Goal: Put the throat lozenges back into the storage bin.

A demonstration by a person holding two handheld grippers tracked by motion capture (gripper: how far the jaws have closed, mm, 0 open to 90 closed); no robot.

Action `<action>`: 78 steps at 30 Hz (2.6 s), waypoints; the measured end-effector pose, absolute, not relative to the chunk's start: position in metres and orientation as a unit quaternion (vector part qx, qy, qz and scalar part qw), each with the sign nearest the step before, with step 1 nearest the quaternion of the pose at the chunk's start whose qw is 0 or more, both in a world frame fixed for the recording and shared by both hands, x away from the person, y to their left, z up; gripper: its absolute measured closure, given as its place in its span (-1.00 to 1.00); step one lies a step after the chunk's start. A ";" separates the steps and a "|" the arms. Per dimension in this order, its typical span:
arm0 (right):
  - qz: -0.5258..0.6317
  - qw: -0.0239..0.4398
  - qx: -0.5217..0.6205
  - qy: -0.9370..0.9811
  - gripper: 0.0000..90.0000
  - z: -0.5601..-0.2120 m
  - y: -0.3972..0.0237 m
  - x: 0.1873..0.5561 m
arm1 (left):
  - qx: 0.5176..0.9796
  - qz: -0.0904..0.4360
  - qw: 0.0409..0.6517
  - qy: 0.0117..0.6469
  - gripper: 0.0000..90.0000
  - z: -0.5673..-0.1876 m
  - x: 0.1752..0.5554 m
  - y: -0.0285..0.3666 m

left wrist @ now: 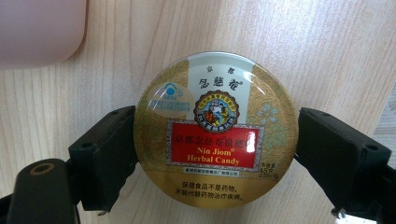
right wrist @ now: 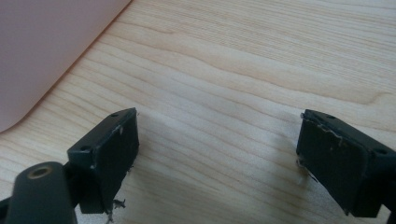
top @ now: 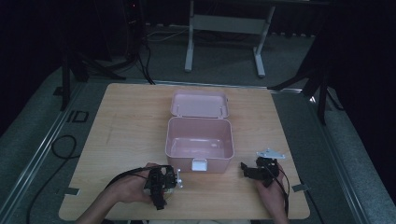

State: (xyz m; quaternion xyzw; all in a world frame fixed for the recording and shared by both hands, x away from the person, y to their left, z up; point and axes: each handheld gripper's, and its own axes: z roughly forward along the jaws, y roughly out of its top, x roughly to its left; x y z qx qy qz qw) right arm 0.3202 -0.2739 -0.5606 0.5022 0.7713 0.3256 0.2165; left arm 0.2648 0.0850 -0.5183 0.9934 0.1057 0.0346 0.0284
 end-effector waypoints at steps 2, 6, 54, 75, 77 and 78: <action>0.326 0.216 0.502 0.771 -0.71 -0.561 -0.274 0.320 | 0.993 0.033 0.026 0.106 -0.66 -0.519 0.265 0.085; 0.326 0.217 0.502 0.771 -0.71 -0.561 -0.274 0.320 | 0.993 0.036 0.019 0.107 -0.60 -0.521 0.265 0.085; 0.326 0.217 0.502 0.771 -0.71 -0.561 -0.274 0.320 | 0.988 0.066 0.034 0.135 -0.55 -0.472 0.266 0.110; 0.326 0.216 0.502 0.771 -0.71 -0.561 -0.274 0.320 | 0.986 0.074 0.048 0.145 -0.55 -0.444 0.270 0.123; 0.325 0.216 0.502 0.771 -0.71 -0.561 -0.274 0.320 | 0.986 0.073 0.048 0.143 -0.55 -0.441 0.270 0.125; 0.325 0.216 0.502 0.771 -0.71 -0.561 -0.274 0.320 | 0.986 0.073 0.048 0.143 -0.55 -0.441 0.270 0.125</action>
